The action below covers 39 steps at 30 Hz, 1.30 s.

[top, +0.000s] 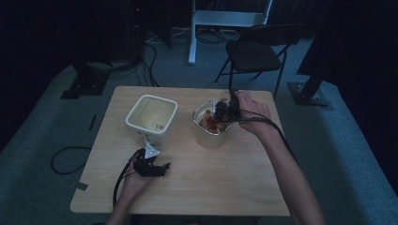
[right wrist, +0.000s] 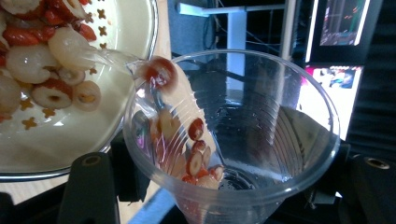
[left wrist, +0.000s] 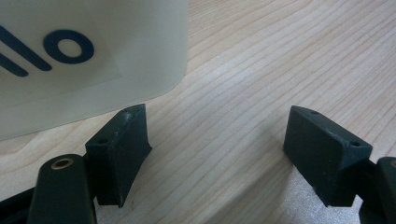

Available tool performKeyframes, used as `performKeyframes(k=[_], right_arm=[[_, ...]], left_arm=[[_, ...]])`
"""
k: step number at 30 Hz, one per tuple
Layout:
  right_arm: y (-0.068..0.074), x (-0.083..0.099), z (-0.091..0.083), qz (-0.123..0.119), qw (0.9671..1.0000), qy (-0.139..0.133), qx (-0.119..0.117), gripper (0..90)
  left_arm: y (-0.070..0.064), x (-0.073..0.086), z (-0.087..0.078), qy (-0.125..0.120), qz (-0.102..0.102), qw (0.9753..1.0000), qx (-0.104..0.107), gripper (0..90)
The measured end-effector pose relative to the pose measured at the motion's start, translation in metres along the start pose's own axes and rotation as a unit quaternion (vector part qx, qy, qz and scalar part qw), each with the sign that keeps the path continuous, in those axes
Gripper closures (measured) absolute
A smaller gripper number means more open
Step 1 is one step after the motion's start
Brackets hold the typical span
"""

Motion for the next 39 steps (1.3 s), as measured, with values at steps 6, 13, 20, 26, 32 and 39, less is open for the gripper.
performKeyframes(k=[6, 13, 20, 26, 32, 39], right_arm=[[0.001, -0.005, -0.003, -0.045, 0.9986, 0.017, 0.022, 32.3], [0.002, -0.009, -0.005, -0.081, 0.9953, 0.029, 0.044, 32.3], [0.004, -0.013, -0.008, -0.117, 0.9904, 0.037, 0.064, 32.3], [0.005, -0.015, -0.009, -0.143, 0.9859, 0.044, 0.076, 32.3], [0.007, -0.017, -0.009, -0.156, 0.9834, 0.046, 0.081, 32.3], [0.008, -0.019, -0.009, -0.166, 0.9815, 0.047, 0.082, 32.3]], left_arm=[[0.0, 0.0, 0.0, 0.0, 0.0, 1.0, 0.0, 22.9], [0.0, 0.0, 0.0, 0.0, -0.001, 1.0, 0.0, 22.9], [0.0, 0.0, 0.0, 0.0, -0.001, 1.0, 0.0, 22.9], [0.0, 0.0, 0.0, 0.0, -0.001, 1.0, 0.0, 22.9], [0.0, 0.0, 0.0, 0.0, -0.001, 1.0, 0.0, 22.9], [0.0, 0.0, 0.0, 0.0, -0.001, 1.0, 0.0, 22.9]])
Point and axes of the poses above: each handheld gripper's, and its own axes: z roughly forward along the jaws, x roughly out of its underside, y roughly to its left, the point moved 4 cm from there along z, roughly forward along the jaws, and after that the axes turned 8 degrees about -z, right-handed, at the moved point
